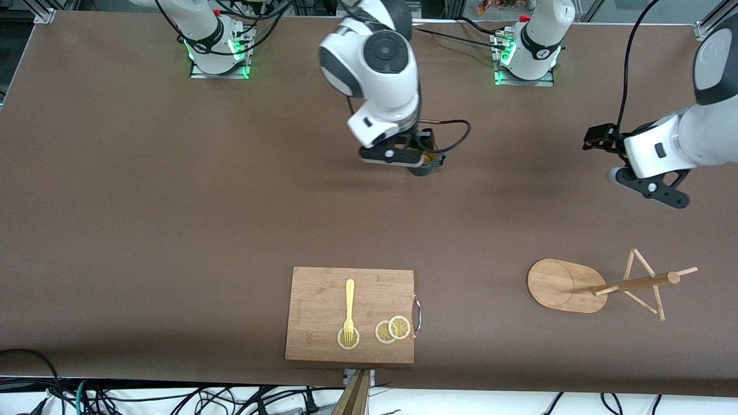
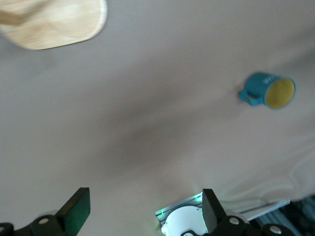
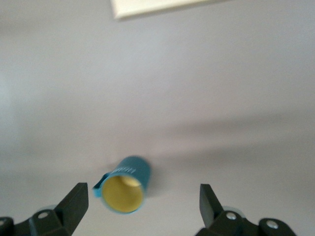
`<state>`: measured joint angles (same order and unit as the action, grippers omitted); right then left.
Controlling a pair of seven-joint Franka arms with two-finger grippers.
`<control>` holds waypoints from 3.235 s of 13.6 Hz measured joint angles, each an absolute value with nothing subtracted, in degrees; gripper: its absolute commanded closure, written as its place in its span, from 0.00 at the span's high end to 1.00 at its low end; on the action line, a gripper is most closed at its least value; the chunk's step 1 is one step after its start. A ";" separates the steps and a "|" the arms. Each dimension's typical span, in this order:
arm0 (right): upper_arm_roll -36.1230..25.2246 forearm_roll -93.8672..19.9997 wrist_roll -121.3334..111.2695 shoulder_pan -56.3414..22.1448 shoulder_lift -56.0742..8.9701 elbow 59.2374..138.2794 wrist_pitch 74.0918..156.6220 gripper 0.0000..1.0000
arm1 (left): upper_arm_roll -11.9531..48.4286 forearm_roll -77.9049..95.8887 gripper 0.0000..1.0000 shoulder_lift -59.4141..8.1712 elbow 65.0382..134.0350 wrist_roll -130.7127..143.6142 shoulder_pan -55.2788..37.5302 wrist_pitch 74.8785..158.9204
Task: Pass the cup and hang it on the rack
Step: 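Set the mug down and open the right gripper while the left gripper approaches, then move the left gripper to the teal mug's handle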
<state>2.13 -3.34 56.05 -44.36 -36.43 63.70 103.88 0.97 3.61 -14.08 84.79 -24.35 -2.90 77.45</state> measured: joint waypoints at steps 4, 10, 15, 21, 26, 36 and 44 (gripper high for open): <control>-2.40 -5.94 42.44 -35.82 -29.10 65.61 97.09 1.00 | 1.79 10.62 1.00 -14.67 95.18 -39.57 -3.08 86.32; -13.76 -7.76 18.64 -30.21 -10.74 78.61 86.25 1.00 | 4.92 20.81 1.00 -14.32 111.35 -60.97 -3.12 107.57; -13.46 -6.01 7.59 -20.59 -0.80 88.09 83.78 1.00 | 4.80 44.00 1.00 -14.33 126.75 -90.86 -2.05 123.21; -2.77 -0.79 6.50 -10.91 6.68 95.79 84.69 1.00 | 4.80 64.03 1.00 -14.71 133.31 -115.17 -1.84 124.22; -1.99 -0.49 2.08 -6.36 6.23 97.37 86.82 1.00 | 4.89 79.78 1.00 -17.13 139.09 -136.48 -1.89 124.24; 1.31 -0.31 2.13 -3.16 3.37 96.92 88.57 1.00 | 8.78 88.14 1.00 -22.07 140.73 -143.36 -4.06 124.26; 0.93 2.76 1.94 -2.14 3.37 96.41 88.57 1.00 | 10.85 94.16 1.00 -23.34 141.83 -147.56 -5.34 124.36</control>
<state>0.93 2.76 1.94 -2.14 3.37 96.41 88.57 10.85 94.16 -23.34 141.83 -147.56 -5.34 124.36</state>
